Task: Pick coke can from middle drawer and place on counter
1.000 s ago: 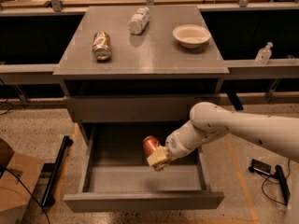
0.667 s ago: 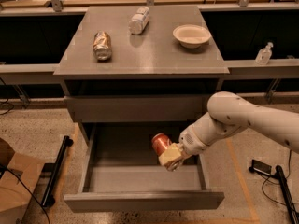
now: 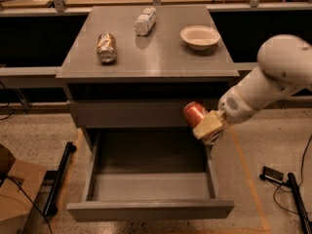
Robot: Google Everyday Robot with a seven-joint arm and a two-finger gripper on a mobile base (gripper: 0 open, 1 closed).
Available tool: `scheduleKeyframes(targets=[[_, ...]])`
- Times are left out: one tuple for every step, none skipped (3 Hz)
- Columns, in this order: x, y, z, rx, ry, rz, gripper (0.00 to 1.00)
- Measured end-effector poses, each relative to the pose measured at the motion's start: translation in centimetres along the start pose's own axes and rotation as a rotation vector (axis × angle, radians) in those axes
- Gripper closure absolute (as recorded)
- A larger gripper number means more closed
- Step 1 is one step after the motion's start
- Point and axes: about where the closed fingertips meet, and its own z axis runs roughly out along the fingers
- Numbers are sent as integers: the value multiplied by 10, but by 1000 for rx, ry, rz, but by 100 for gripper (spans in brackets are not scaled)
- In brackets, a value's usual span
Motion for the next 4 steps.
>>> scheduleKeyframes(targets=[[-35, -11, -59, 87, 5, -47, 100], [-84, -19, -81, 132, 17, -111, 100], [-111, -15, -110, 170, -46, -139, 100], [-114, -16, -107, 177, -39, -137, 100]])
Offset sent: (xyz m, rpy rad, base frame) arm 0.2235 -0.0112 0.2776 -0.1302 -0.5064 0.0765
